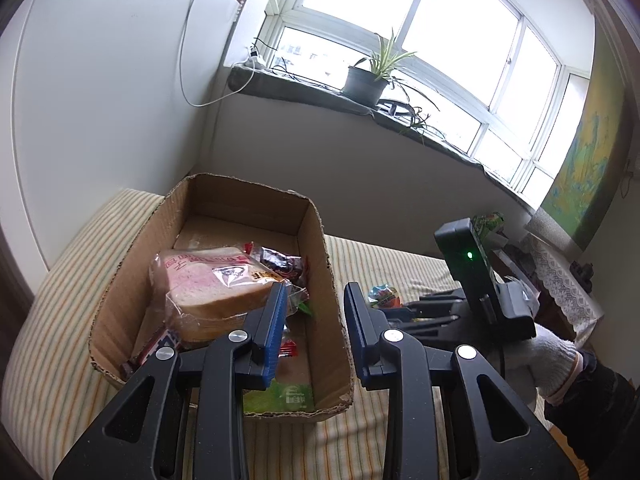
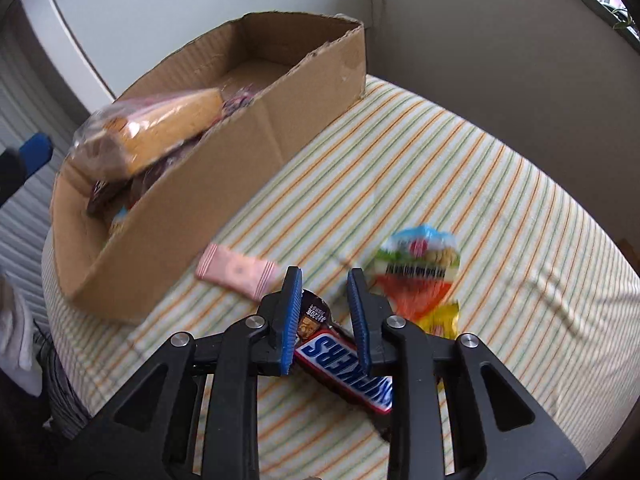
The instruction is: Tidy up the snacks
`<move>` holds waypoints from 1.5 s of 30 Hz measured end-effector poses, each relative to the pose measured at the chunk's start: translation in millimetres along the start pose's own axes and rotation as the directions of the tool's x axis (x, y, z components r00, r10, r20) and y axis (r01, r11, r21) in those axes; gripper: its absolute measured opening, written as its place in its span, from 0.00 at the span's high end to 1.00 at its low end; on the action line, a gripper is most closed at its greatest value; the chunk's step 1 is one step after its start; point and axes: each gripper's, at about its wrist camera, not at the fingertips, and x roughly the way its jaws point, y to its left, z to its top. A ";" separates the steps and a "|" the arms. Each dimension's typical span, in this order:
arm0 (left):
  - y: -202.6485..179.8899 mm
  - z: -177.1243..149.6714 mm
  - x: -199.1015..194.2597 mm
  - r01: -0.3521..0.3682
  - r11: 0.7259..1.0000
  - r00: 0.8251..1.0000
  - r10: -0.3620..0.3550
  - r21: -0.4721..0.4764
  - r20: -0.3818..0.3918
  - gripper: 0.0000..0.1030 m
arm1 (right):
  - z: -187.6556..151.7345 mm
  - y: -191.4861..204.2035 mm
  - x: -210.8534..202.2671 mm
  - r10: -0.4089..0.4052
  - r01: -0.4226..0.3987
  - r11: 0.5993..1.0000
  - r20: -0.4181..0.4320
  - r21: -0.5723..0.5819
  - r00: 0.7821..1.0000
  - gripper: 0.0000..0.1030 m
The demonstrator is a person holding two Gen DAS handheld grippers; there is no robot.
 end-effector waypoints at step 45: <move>-96.2 -28.9 61.5 0.143 0.985 0.971 -0.121 0.094 -0.205 0.73 | -76.2 -71.0 -79.9 -0.041 0.017 0.989 0.163 0.149 0.986 0.57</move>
